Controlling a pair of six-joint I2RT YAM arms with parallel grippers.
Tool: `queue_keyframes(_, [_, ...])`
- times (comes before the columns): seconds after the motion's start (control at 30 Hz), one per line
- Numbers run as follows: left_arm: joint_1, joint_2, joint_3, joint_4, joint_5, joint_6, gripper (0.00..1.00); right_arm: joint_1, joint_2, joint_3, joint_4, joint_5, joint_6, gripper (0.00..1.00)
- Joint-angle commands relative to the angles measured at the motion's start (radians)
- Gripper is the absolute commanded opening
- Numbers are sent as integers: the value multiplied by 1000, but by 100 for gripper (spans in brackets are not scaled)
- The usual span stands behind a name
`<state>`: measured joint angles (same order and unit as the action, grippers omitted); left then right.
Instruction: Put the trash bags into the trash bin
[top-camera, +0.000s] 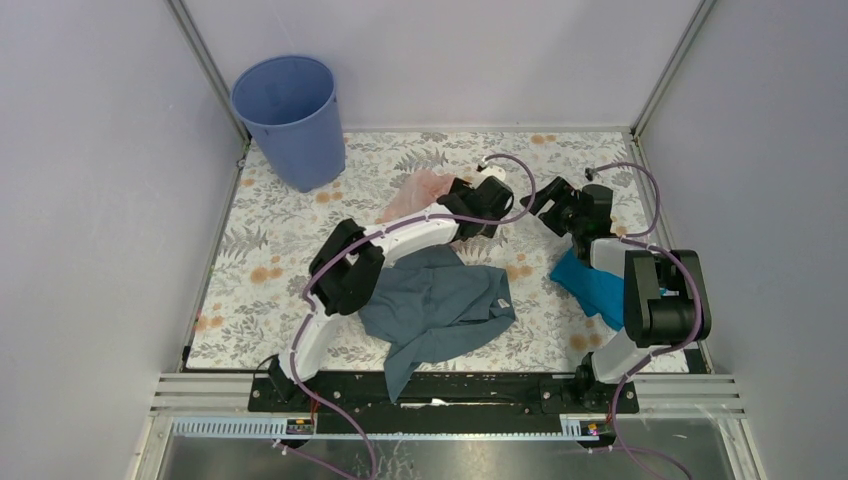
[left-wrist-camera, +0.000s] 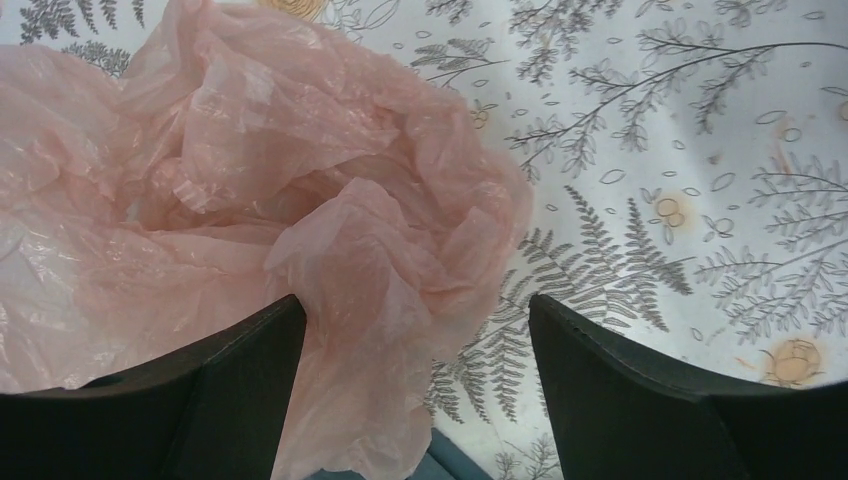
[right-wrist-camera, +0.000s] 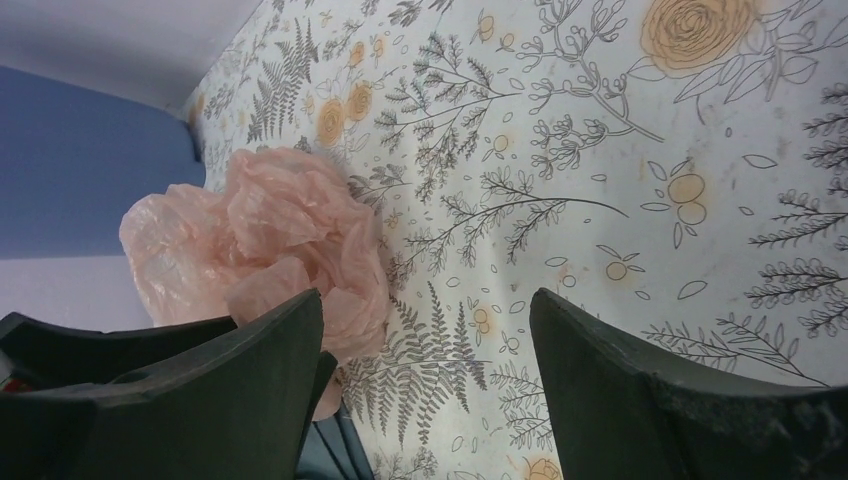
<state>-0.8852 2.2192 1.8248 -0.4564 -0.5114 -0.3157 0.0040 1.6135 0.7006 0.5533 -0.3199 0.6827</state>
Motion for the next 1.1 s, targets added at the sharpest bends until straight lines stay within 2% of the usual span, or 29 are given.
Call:
queue_keyframes(0.0, [42, -13, 44, -2, -23, -14, 81, 2, 22, 11, 70, -54, 13, 82])
queue_keyframes(0.1, [72, -29, -6, 11, 15, -19, 72, 2, 24, 13, 70, -55, 11, 82])
queue_keyframes(0.2, [102, -33, -22, 1, 87, -16, 50, 2, 30, 15, 76, -64, 13, 82])
queue_keyframes(0.23, [117, -37, -24, -12, 119, -20, 41, 2, 33, 15, 77, -67, 14, 82])
queue_keyframes(0.27, [137, -46, -24, -20, 149, -26, 28, 2, 36, 16, 77, -69, 13, 82])
queue_keyframes(0.3, [151, -59, -25, -29, 170, -32, 5, 2, 38, 16, 75, -72, 13, 82])
queue_keyframes(0.33, [167, -81, -31, -32, 189, -37, 0, 2, 38, 17, 75, -75, 11, 82])
queue_keyframes(0.57, [279, -382, -193, 86, 470, -51, 0, 9, 28, 12, 125, -165, 80, 83])
queue_keyframes(0.8, [446, -589, -459, 392, 997, -234, 0, 161, -107, 10, 121, -172, 174, 85])
queue_keyframes(0.93, [482, -653, -589, 628, 1144, -336, 0, 238, -206, -44, 158, -130, 286, 84])
queue_keyframes(1.07, [491, -671, -628, 742, 1234, -437, 0, 283, -281, -103, 192, -84, 406, 83])
